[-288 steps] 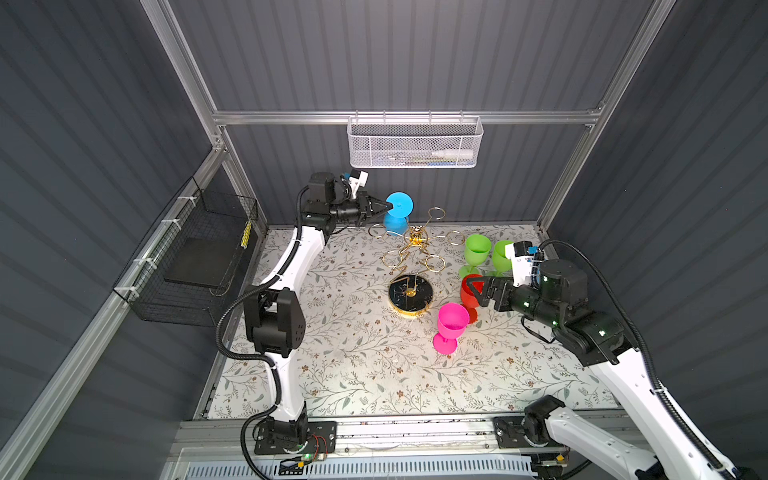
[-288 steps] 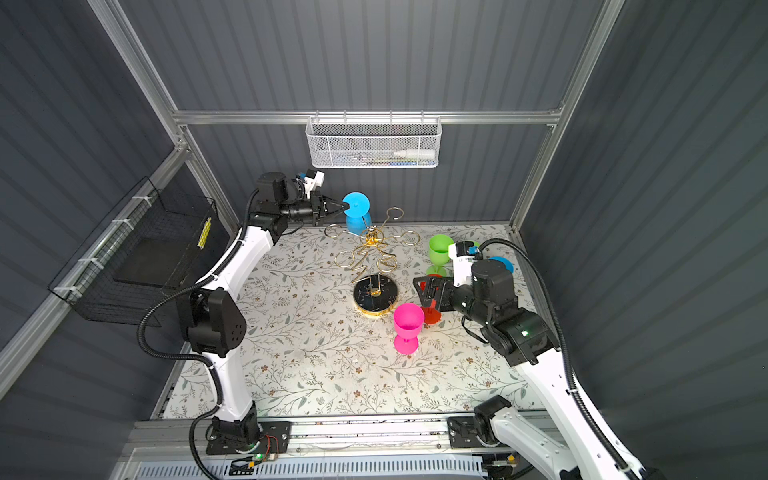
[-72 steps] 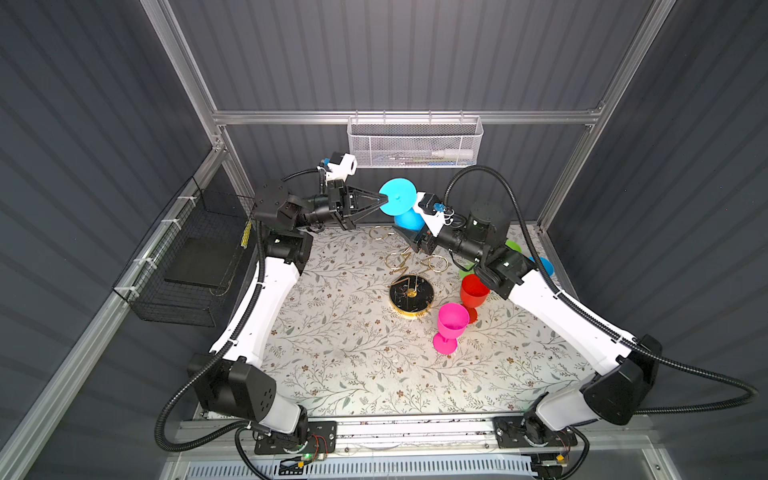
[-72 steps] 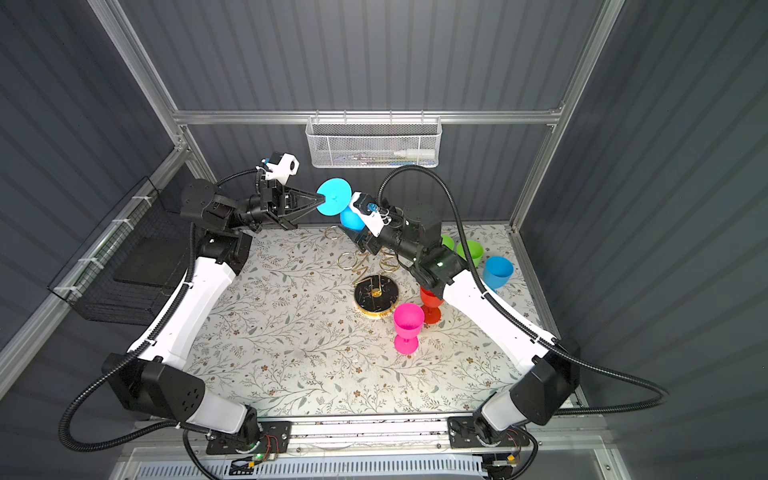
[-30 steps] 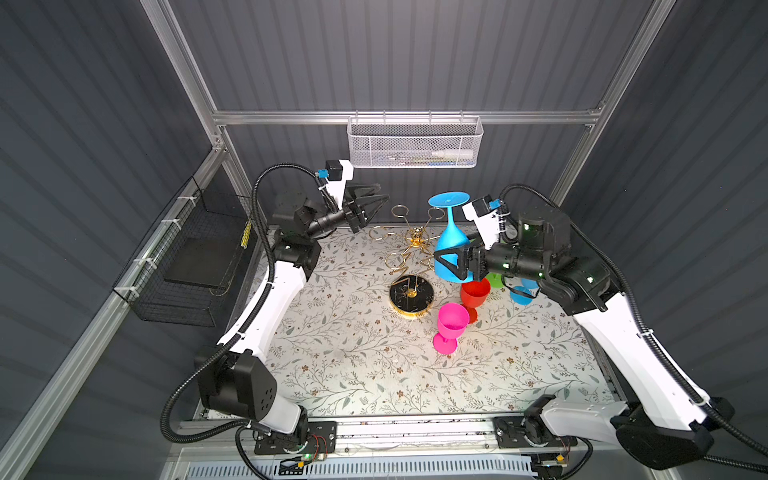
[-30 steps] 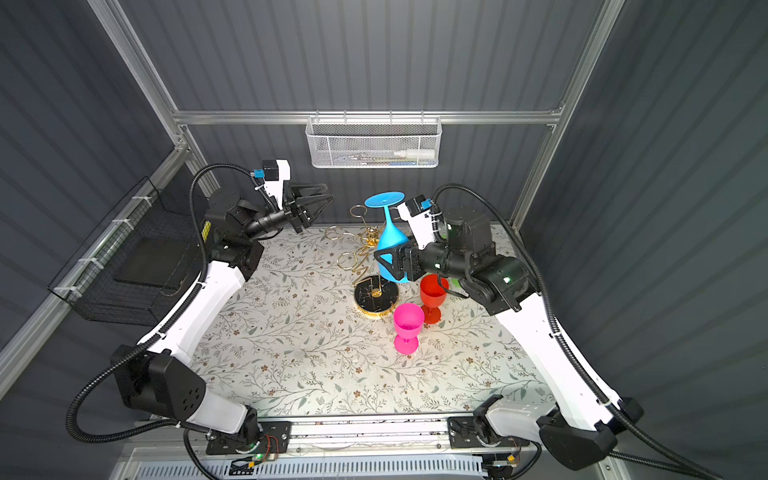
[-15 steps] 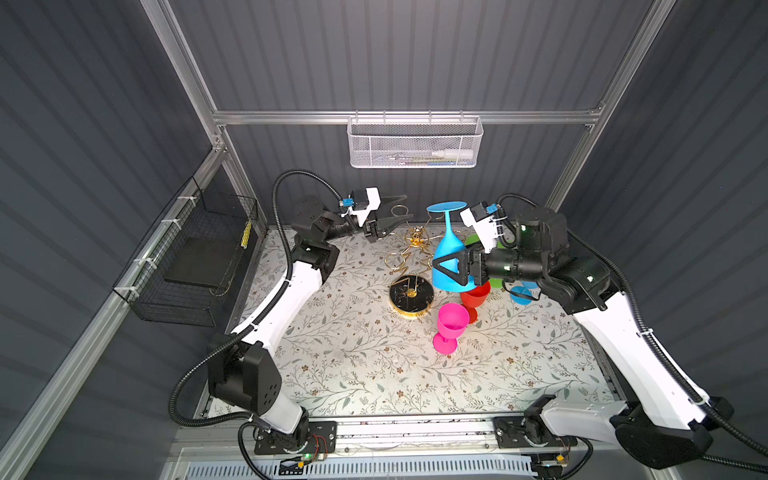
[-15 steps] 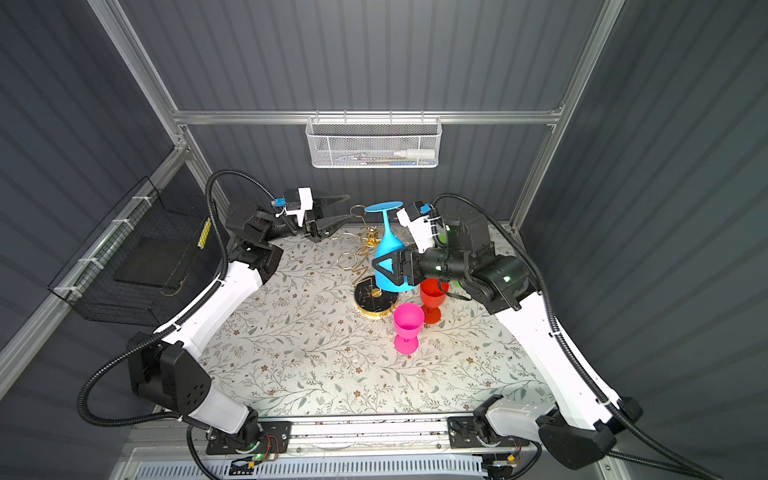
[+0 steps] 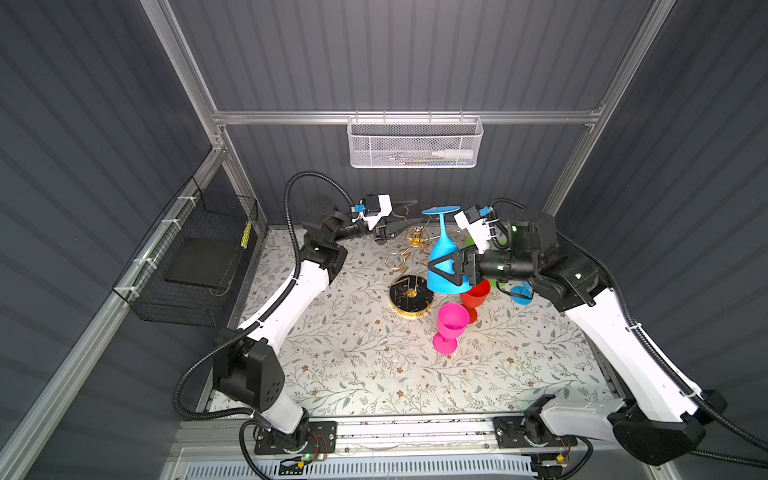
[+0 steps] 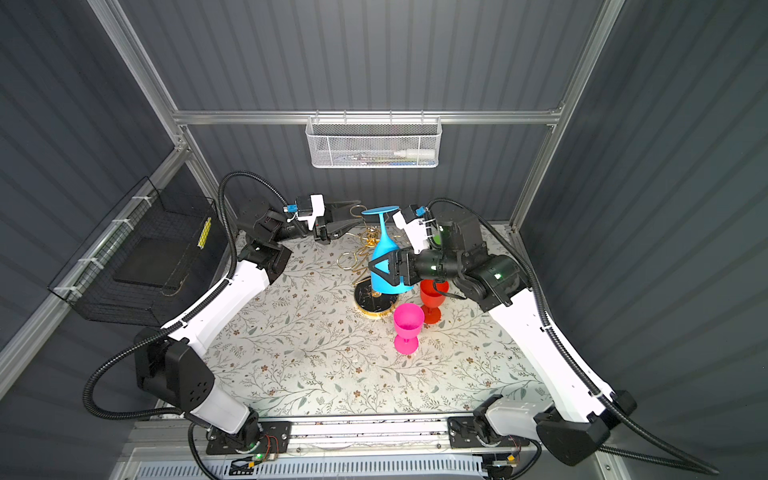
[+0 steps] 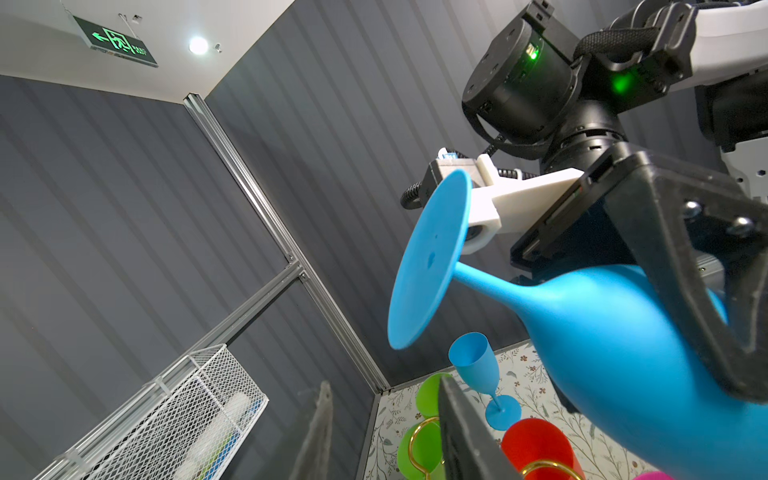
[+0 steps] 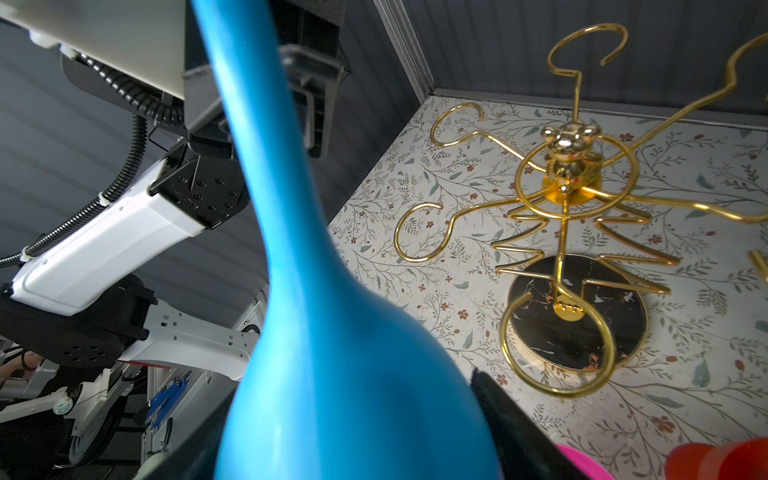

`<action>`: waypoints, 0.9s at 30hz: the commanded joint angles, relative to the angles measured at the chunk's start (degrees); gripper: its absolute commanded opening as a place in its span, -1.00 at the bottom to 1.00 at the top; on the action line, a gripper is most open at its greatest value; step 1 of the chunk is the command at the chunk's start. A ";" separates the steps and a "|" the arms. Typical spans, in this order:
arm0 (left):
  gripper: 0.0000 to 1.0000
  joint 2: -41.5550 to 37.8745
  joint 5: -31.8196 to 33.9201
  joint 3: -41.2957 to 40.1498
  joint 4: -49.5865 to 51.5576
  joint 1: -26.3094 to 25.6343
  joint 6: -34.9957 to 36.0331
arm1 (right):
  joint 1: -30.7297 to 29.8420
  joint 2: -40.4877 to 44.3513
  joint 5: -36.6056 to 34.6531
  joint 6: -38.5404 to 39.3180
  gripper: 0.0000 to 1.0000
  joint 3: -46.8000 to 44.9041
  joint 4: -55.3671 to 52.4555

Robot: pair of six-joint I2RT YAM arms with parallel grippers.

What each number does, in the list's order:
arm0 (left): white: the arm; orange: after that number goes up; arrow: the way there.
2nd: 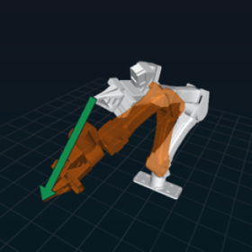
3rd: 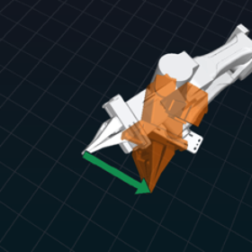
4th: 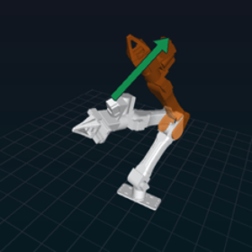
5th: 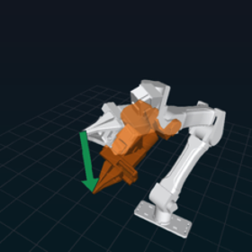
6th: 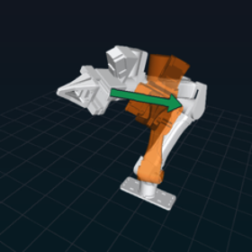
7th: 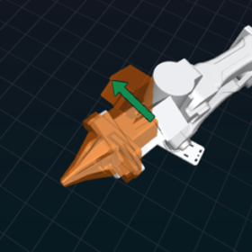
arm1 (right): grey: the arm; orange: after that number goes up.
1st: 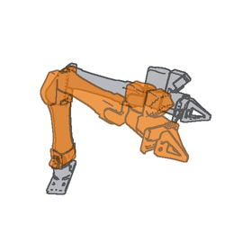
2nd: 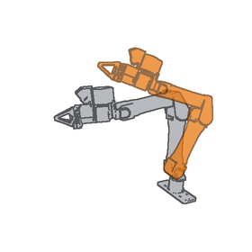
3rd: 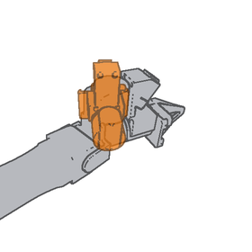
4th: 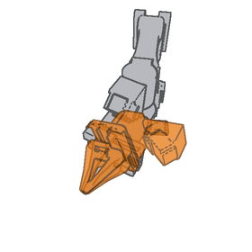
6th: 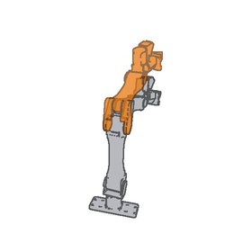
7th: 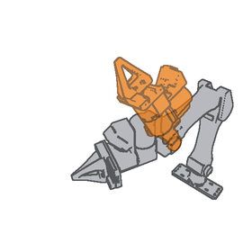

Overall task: Take the wine glass off the wine glass rack
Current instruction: Pass the wine glass.

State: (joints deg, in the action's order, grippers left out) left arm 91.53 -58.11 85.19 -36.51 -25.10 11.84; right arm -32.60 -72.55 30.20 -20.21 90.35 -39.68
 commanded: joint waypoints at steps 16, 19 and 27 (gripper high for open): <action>-0.30 1.11 -1.83 2.62 -2.69 -2.75 1.66 | 0.20 -1.05 2.79 -2.01 -0.29 -1.23 3.40; -0.40 1.20 -1.96 2.75 -2.73 -2.91 1.69 | 0.20 -1.28 3.27 -2.29 -0.29 -1.33 3.62; -0.85 1.38 -2.05 3.14 -2.83 -3.11 2.41 | 0.02 -1.70 3.81 -2.82 -0.30 -1.19 3.59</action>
State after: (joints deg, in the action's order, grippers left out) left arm 92.51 -59.46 86.32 -37.87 -27.27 15.11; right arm -32.40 -73.49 33.23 -23.42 89.21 -37.36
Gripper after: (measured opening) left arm 0.089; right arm 0.741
